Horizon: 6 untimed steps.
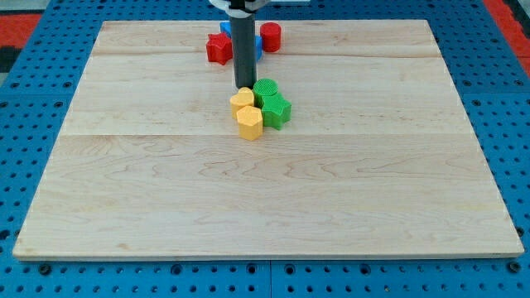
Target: Nudge the red star along with blue triangle a bit right
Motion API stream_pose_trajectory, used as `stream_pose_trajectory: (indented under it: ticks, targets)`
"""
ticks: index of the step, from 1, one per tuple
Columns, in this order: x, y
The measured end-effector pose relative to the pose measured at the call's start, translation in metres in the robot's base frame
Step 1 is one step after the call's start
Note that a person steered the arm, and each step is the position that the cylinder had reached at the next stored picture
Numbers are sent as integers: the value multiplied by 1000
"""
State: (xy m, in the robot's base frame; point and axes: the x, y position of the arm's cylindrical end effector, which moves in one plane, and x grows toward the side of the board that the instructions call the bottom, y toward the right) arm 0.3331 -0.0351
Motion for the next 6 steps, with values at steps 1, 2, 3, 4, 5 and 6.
stream_pose_trajectory:
  ticks: [1, 2, 3, 4, 5, 6]
  targets:
    - [-34, -15]
    - [-37, -42]
    - [-36, -61]
    - [-29, -90]
    - [-31, -94]
    - [-40, -94]
